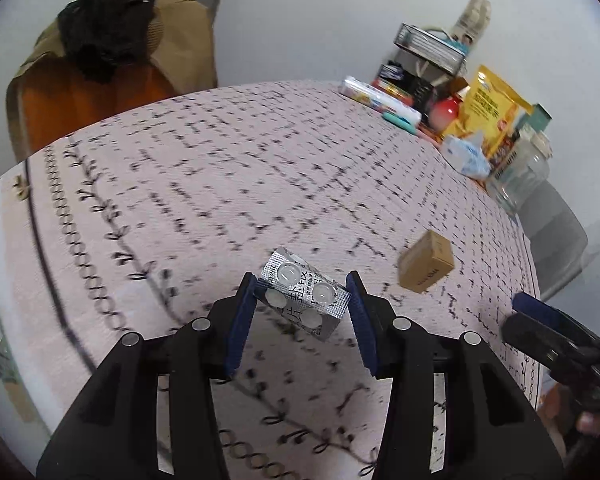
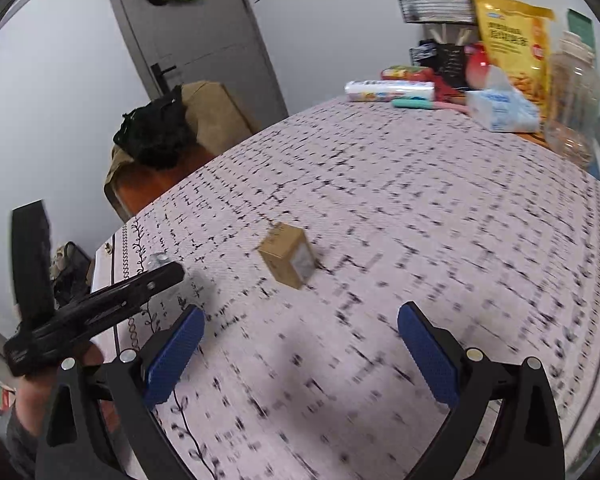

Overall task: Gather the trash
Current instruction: 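Close the left gripper on the foil blister pack while the right gripper grasps the cardboard box, then carry the foil pack with the left gripper while the right gripper carries the box to the bin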

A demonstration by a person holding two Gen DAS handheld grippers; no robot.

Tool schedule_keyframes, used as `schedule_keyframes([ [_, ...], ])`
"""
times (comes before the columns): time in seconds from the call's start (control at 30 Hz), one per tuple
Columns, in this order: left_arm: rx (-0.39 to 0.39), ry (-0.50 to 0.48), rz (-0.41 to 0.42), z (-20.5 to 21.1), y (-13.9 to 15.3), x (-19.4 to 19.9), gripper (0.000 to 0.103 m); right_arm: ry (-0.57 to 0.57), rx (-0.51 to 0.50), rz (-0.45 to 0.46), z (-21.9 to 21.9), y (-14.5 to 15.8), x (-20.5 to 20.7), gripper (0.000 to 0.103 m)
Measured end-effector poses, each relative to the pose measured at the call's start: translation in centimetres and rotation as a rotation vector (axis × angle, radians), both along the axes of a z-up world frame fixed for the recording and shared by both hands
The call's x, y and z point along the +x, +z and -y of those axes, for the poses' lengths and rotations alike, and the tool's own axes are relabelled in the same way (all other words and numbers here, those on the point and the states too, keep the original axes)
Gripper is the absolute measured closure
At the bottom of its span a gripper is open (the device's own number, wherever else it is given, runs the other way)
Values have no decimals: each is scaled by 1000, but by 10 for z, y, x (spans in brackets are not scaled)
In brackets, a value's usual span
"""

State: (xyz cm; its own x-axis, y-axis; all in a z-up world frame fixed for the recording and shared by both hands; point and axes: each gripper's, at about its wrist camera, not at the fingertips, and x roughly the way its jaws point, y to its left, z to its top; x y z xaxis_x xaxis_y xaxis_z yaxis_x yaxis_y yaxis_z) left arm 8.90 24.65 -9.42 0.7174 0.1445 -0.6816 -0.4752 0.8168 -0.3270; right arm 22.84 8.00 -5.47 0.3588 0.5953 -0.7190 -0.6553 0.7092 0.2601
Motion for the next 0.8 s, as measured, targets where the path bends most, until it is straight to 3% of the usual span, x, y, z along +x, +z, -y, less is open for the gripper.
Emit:
schedule_keyframes([
  [0.4,-27,106,16,-25,2,-23,57,-12,-44,-28,-71,-19,19,15],
  [0.47,-34,120,12,-27,1,-23,57,-10,-60,-44,-77,-29,27,38],
  [0.5,-38,125,11,-27,0,-22,57,-22,-74,-69,-76,-34,32,70],
  [0.57,-38,122,12,-26,-1,-22,57,-36,-66,-127,-71,-40,38,73],
  [0.67,-37,111,16,-19,1,-19,57,-30,-54,-71,-58,-30,29,73],
  [0.8,-36,82,38,-3,8,-10,57,-50,-12,-73,-29,-19,21,74],
])
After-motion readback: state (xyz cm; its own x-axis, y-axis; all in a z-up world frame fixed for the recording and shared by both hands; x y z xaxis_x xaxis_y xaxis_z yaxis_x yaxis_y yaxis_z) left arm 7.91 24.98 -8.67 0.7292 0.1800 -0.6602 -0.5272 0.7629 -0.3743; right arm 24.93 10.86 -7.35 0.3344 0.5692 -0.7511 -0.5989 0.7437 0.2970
